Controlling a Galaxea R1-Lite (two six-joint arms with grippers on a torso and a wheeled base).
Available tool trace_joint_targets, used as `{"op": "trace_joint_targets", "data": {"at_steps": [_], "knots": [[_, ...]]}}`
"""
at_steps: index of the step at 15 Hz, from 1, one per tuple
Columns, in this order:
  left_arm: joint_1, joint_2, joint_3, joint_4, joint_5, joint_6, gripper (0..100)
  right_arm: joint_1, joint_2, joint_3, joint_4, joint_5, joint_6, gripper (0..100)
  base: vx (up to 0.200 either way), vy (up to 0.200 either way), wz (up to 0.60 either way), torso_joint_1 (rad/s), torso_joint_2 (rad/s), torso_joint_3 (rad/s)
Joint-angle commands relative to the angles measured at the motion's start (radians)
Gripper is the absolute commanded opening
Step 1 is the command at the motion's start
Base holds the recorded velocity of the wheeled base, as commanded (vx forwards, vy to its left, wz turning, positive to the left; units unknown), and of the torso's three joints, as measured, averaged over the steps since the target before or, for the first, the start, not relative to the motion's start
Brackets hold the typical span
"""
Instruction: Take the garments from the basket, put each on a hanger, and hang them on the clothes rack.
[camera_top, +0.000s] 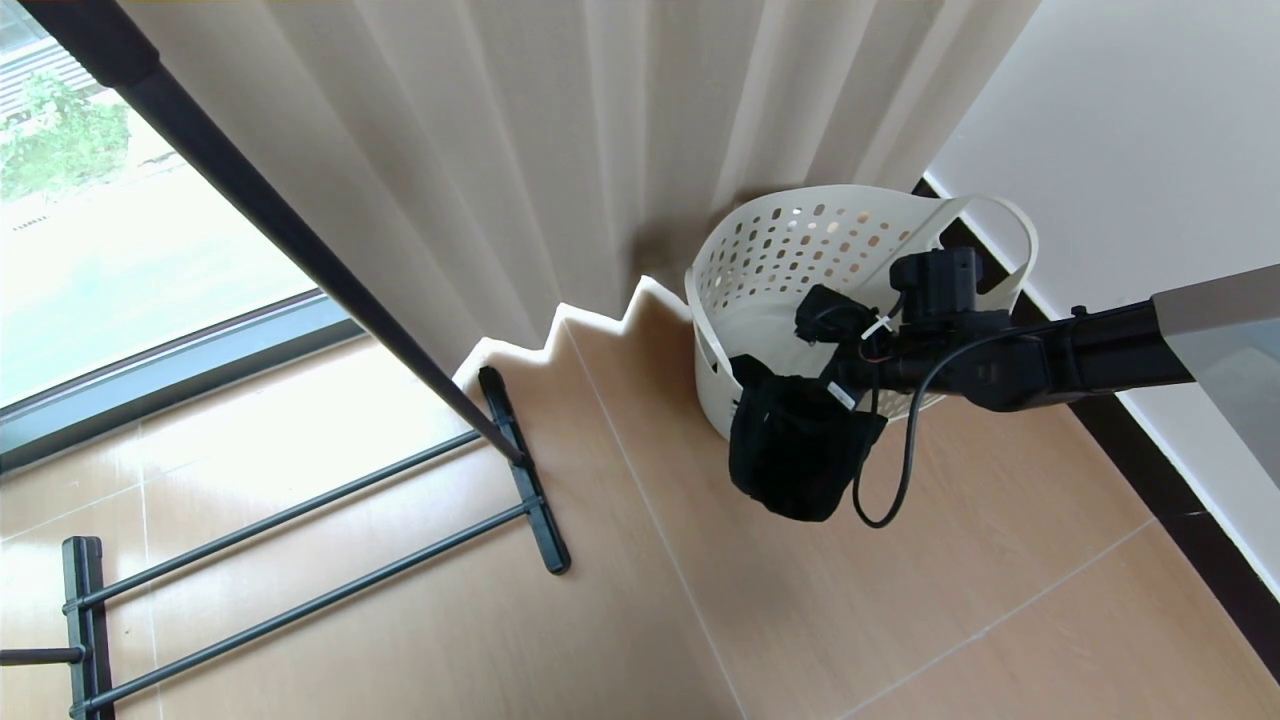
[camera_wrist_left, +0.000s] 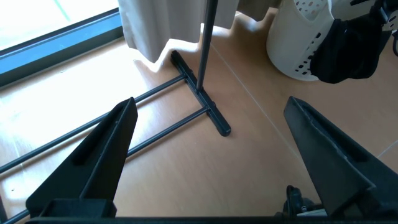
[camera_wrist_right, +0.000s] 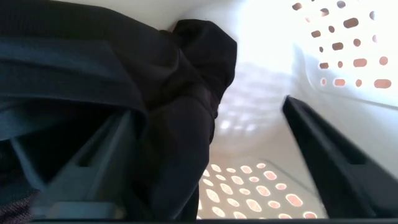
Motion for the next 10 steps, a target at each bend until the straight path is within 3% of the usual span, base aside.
{"op": "trace_joint_targets", "data": {"at_steps": [1, 10], "knots": [[0.0, 0.001, 0.0, 0.0, 0.0, 0.0, 100, 0.002, -0.003, 0.001, -0.001, 0.001, 0.0, 0, 0.0, 0.0, 0.0, 0.0, 0.0, 0.0], [0.0, 0.001, 0.0, 0.0, 0.0, 0.0, 100, 0.003, -0.047, 0.019, -0.011, 0.006, 0.01, 0, 0.0, 0.0, 0.0, 0.0, 0.0, 0.0]]}}
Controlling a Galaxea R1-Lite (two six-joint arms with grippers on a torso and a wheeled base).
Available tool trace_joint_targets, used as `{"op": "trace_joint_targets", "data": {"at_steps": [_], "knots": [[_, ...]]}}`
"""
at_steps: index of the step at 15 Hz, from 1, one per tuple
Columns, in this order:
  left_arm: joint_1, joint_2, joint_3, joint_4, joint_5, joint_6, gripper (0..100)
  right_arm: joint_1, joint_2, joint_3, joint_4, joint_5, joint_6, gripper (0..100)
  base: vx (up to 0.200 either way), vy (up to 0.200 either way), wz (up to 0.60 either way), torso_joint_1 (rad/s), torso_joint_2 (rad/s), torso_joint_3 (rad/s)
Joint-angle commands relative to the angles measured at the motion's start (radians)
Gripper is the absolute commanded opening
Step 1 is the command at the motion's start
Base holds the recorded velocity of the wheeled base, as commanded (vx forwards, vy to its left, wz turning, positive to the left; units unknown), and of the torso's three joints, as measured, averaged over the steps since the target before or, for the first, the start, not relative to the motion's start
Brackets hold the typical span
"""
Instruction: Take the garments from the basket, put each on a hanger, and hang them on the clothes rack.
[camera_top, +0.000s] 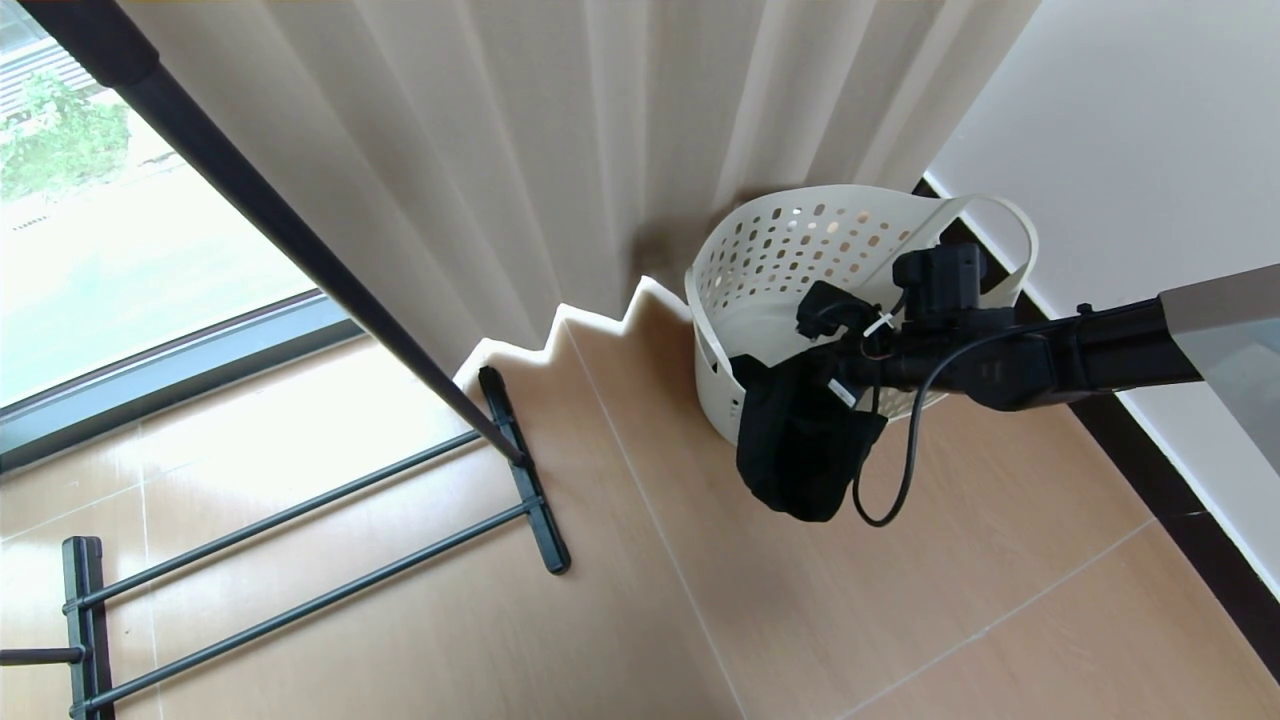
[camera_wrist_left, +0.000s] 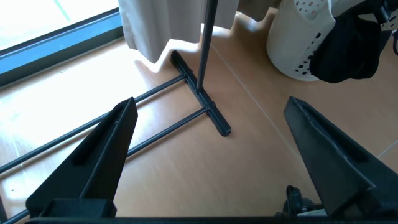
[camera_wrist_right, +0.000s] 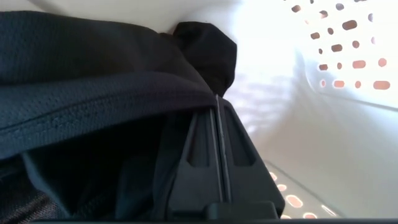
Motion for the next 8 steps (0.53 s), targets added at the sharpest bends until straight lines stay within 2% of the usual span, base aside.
{"op": "trace_joint_targets", "data": {"at_steps": [1, 4, 8], "knots": [[0.0, 0.001, 0.0, -0.001, 0.0, -0.001, 100, 0.008, -0.06, 0.033, -0.006, 0.003, 0.02, 0, 0.0, 0.0, 0.0, 0.0, 0.0, 0.0], [0.0, 0.001, 0.0, -0.001, 0.0, -0.001, 100, 0.034, -0.155, 0.111, -0.018, 0.008, 0.057, 0, 0.0, 0.0, 0.0, 0.0, 0.0, 0.0], [0.0, 0.001, 0.0, -0.001, 0.0, -0.001, 100, 0.055, -0.35, 0.387, -0.256, 0.001, 0.079, 0, 0.0, 0.0, 0.0, 0.0, 0.0, 0.0]]}}
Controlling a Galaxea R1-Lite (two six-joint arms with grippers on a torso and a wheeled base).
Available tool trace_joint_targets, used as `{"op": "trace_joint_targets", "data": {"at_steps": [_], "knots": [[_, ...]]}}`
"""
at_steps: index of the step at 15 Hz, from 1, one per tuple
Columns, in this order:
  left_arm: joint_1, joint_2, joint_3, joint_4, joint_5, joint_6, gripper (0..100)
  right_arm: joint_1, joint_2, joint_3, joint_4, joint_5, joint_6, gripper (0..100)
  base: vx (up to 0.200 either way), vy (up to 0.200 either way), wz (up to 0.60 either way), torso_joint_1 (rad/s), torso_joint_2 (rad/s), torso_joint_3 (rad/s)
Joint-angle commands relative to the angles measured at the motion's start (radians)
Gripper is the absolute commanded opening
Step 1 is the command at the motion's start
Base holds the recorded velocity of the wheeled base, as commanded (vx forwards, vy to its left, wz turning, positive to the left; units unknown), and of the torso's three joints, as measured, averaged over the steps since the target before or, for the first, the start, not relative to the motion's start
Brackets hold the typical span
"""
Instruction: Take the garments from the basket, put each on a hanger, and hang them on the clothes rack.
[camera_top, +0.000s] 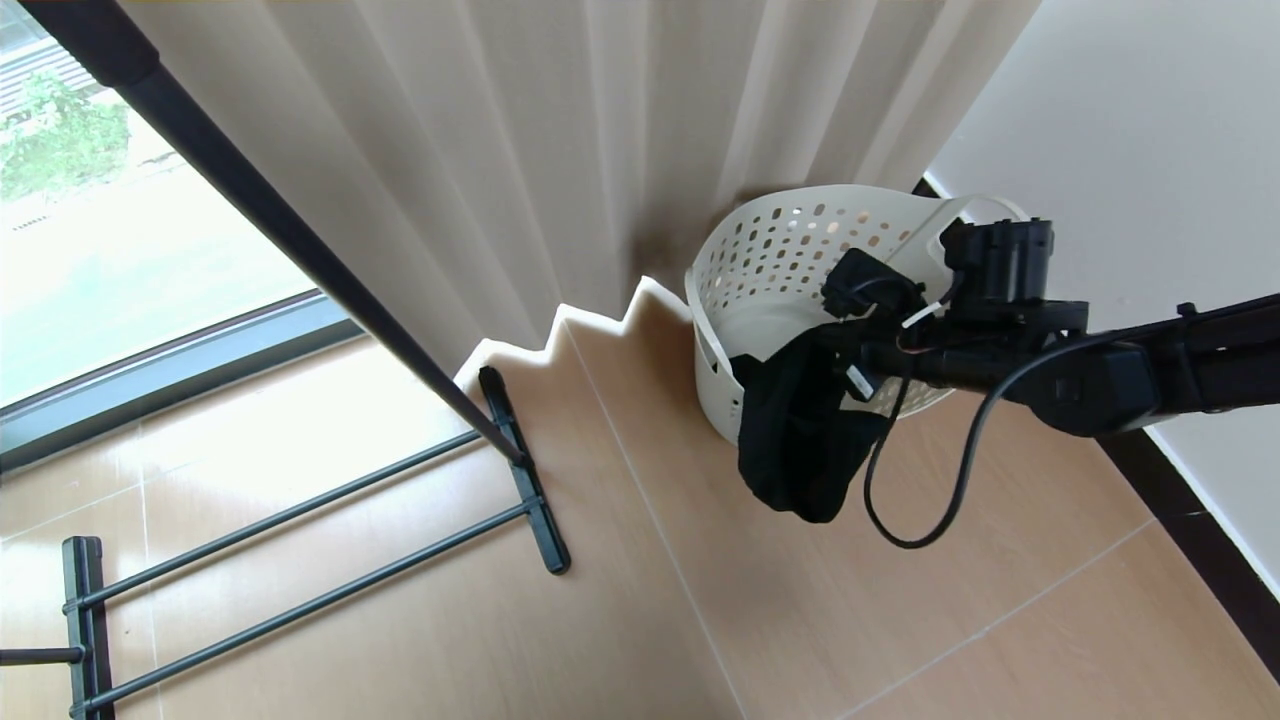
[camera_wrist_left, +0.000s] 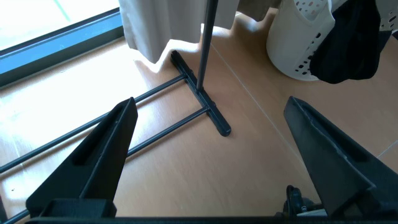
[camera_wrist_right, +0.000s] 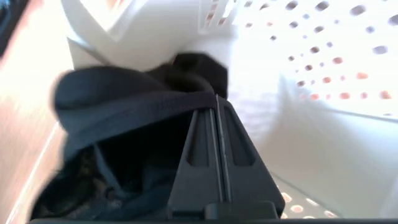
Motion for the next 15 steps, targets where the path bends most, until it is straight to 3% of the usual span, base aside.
{"op": "trace_joint_targets", "data": {"at_steps": [1, 3, 4, 6, 7, 8, 10, 11, 15], "knots": [[0.0, 0.001, 0.0, -0.001, 0.0, -0.001, 100, 0.011, -0.185, 0.167, -0.068, 0.001, 0.007, 0, 0.0, 0.0, 0.0, 0.0, 0.0, 0.0], [0.0, 0.001, 0.0, -0.001, 0.0, 0.001, 100, 0.055, -0.351, 0.285, -0.068, 0.002, 0.042, 0, 0.0, 0.0, 0.0, 0.0, 0.0, 0.0], [0.0, 0.001, 0.0, -0.001, 0.0, -0.001, 100, 0.069, -0.426, 0.317, -0.052, 0.002, 0.119, 0, 0.0, 0.0, 0.0, 0.0, 0.0, 0.0], [0.0, 0.001, 0.0, -0.001, 0.0, -0.001, 100, 0.177, -0.535, 0.374, -0.046, -0.007, 0.3, 0, 0.0, 0.0, 0.0, 0.0, 0.0, 0.0], [0.0, 0.001, 0.0, -0.001, 0.0, -0.001, 100, 0.177, -0.535, 0.374, -0.046, -0.007, 0.3, 0, 0.0, 0.0, 0.0, 0.0, 0.0, 0.0], [0.0, 0.001, 0.0, -0.001, 0.0, -0.001, 100, 0.235, -0.64, 0.414, 0.023, -0.01, 0.324, 0, 0.0, 0.0, 0.0, 0.0, 0.0, 0.0], [0.0, 0.001, 0.0, -0.001, -0.002, 0.001, 100, 0.301, -0.703, 0.478, 0.044, -0.01, 0.384, 0, 0.0, 0.0, 0.0, 0.0, 0.0, 0.0], [0.0, 0.001, 0.0, -0.001, 0.0, 0.001, 100, 0.313, -0.7, 0.473, 0.043, -0.015, 0.416, 0, 0.0, 0.0, 0.0, 0.0, 0.0, 0.0], [0.0, 0.001, 0.0, -0.001, -0.002, -0.001, 100, 0.315, -0.699, 0.472, 0.041, -0.015, 0.421, 0, 0.0, 0.0, 0.0, 0.0, 0.0, 0.0]]}}
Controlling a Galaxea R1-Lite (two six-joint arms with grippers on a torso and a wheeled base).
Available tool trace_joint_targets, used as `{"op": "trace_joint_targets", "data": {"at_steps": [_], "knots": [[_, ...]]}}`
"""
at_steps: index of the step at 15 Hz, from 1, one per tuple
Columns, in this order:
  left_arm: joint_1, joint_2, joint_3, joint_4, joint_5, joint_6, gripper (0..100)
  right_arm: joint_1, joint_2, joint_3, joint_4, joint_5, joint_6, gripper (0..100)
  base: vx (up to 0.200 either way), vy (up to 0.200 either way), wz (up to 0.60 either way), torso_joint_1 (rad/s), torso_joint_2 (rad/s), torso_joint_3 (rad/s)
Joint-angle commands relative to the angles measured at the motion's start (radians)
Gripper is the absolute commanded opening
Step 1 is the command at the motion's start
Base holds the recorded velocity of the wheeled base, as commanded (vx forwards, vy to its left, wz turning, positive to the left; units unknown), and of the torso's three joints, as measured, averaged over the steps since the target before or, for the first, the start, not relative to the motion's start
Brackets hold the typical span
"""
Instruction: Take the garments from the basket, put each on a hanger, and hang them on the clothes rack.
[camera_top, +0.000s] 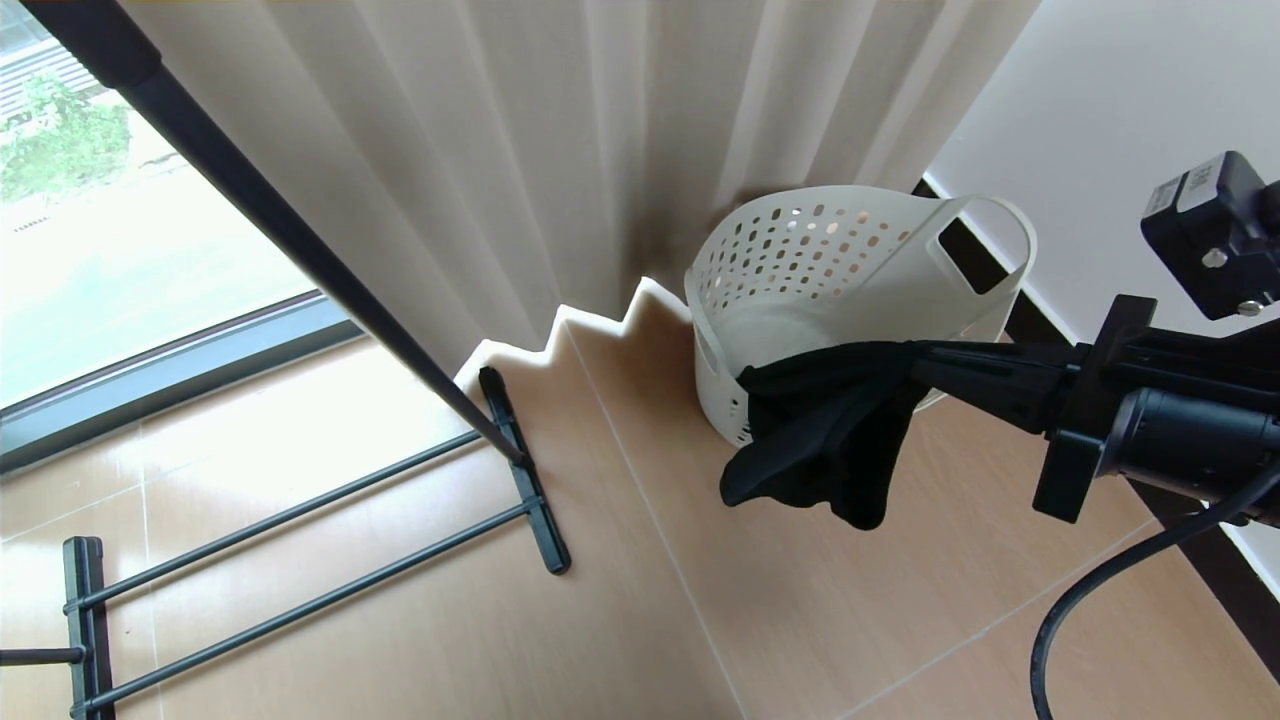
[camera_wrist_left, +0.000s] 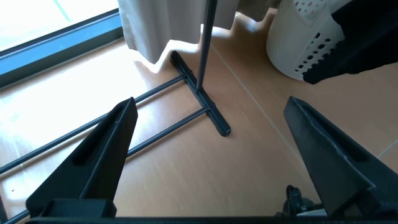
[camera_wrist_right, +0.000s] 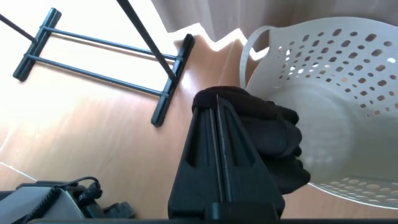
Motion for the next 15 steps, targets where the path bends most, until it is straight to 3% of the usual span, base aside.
{"op": "trace_joint_targets", "data": {"at_steps": [1, 15], "knots": [[0.0, 0.001, 0.0, -0.001, -0.001, -0.001, 100, 0.002, -0.013, 0.0, -0.002, 0.0, 0.0, 0, 0.0, 0.0, 0.0, 0.0, 0.0, 0.0], [0.0, 0.001, 0.0, 0.001, -0.002, 0.001, 100, -0.013, -0.001, 0.003, 0.001, -0.024, 0.015, 0, 0.0, 0.0, 0.0, 0.002, 0.0, 0.029]]}}
